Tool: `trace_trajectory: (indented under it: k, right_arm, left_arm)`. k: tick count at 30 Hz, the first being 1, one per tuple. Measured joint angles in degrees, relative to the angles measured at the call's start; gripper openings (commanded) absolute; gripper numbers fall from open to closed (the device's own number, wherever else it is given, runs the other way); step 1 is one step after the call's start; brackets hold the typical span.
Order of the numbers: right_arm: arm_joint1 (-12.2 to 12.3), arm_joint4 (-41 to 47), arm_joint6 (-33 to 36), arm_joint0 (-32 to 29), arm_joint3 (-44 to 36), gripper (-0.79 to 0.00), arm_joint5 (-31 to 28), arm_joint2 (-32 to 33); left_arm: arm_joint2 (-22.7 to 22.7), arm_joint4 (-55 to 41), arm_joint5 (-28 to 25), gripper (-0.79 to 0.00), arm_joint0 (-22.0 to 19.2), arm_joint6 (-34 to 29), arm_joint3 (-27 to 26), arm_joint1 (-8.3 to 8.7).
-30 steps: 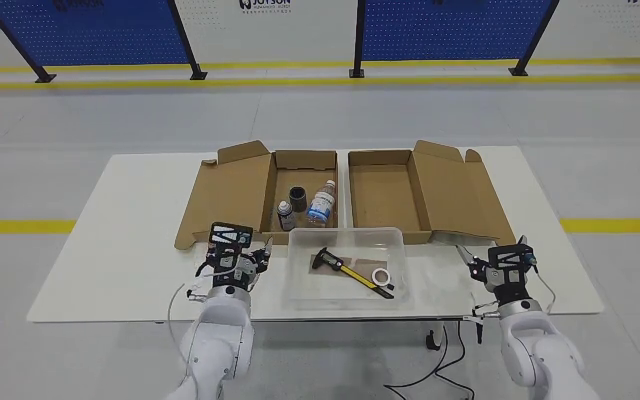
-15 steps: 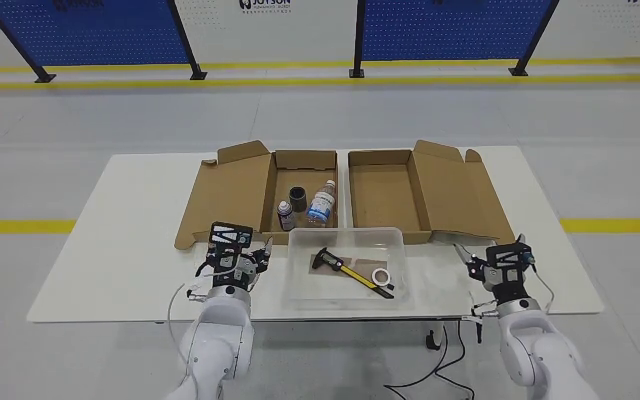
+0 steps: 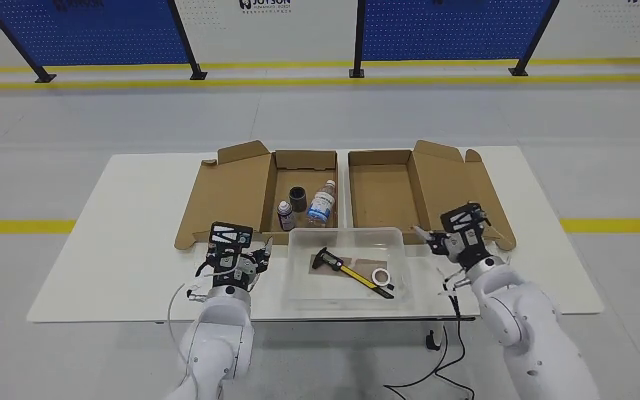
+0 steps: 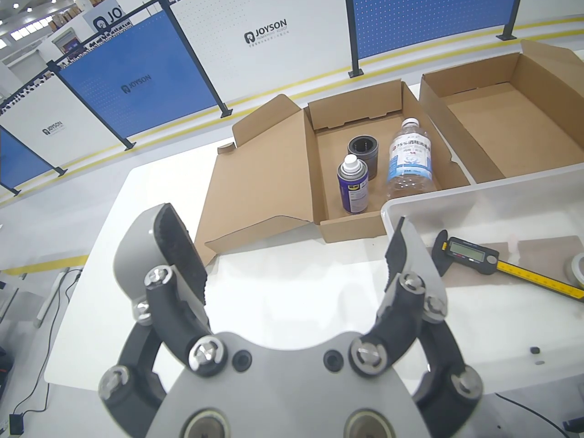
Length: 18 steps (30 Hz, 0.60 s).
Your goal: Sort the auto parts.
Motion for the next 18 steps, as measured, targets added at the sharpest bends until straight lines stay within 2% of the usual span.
trace_trajectory:
  k: [11, 18]
  right_arm:
    - [-1.44, 14.30, 24.08, 13.76, 2.69, 0.000, -6.94, -11.92]
    - [-1.93, 20.25, 34.32, 17.83, 4.48, 0.000, -5.49, -15.77]
  left_arm:
    - [0.00, 0.00, 0.00, 0.000, 0.00, 0.00, 0.00, 0.00]
    - [0.00, 0.00, 0.00, 0.000, 0.00, 0.00, 0.00, 0.00]
